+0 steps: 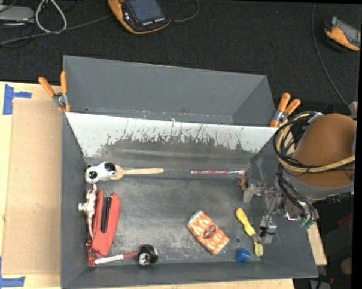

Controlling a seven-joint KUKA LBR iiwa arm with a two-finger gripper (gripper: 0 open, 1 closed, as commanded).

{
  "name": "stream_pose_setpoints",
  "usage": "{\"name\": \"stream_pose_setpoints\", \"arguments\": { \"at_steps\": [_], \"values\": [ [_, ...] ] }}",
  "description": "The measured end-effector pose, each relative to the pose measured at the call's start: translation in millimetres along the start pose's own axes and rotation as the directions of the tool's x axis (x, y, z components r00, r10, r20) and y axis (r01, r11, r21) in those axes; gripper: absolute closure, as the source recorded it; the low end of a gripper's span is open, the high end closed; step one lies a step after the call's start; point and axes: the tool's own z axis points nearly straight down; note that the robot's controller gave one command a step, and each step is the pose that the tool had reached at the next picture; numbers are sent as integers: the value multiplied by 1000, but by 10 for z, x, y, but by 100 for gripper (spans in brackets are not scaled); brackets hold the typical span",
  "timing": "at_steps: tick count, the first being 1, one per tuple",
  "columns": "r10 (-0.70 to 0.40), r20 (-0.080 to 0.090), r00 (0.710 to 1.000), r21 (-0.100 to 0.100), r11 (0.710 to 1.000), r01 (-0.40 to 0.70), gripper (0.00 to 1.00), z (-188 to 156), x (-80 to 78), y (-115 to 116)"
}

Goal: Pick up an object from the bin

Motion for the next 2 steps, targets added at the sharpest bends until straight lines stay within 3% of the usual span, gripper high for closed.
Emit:
{"name": "stream_pose_setpoints", "arguments": {
  "at_steps": [1, 2],
  "values": [
    [-4, 7, 1000, 1, 1000, 4, 0, -41, -17, 10],
    [102, 8, 995, 0, 995, -102, 0, 727, 170, 561]
  ]
}}
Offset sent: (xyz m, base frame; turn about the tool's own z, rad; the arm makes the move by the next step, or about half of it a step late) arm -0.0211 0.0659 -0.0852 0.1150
